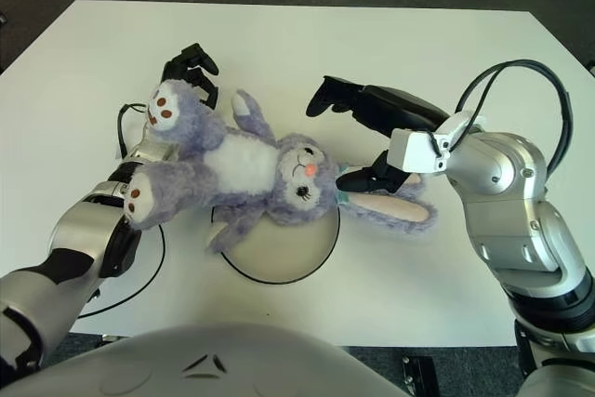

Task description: Put the doll into the plate.

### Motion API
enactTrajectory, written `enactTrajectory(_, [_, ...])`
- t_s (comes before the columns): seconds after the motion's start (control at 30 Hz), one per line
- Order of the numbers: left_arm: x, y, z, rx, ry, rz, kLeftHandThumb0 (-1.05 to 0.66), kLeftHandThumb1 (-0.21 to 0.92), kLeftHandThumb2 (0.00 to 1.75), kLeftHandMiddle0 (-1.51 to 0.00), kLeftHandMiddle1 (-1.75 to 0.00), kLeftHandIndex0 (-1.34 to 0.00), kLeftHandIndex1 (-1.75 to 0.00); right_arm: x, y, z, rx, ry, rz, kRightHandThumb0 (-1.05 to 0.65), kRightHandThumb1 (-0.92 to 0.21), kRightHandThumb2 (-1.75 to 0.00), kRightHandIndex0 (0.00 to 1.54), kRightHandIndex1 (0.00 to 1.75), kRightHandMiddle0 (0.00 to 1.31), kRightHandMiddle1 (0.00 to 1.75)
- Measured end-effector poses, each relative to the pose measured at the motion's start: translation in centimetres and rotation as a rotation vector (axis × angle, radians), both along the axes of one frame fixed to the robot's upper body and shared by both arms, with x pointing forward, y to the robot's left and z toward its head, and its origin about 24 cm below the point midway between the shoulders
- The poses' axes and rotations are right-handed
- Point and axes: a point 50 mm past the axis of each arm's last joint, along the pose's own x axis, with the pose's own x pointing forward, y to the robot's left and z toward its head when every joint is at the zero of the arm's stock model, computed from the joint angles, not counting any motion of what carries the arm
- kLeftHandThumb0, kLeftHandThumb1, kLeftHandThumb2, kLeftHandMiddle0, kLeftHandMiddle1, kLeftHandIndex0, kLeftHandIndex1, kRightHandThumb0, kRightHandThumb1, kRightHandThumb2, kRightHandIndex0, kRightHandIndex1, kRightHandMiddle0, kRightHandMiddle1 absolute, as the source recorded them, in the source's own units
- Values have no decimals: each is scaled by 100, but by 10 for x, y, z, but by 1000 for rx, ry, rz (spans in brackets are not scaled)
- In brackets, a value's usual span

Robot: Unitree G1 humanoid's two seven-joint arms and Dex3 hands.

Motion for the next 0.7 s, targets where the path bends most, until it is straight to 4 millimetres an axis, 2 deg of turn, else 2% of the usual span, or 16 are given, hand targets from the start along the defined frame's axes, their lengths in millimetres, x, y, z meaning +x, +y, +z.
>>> enactTrajectory(0.17, [0,0,1,0,-9,-5,0,-14,173,-99,-147,-79,-175,4,-4,4,22,11,-43,-23,-25,-118,11,68,0,111])
enactTrajectory(0.37, [0,0,1,6,-12,-7,0,-15,173,-100,-146,-79,-175,9,-12,7,44,2,-110,-20,-23,-121,10,70,0,115])
enactTrajectory(0.7, [0,0,1,7,-7,-19,0,-13,171,-99,-144,-79,-175,19,-23,6,129,-62,-261,2,-18,-138,1,74,6,122])
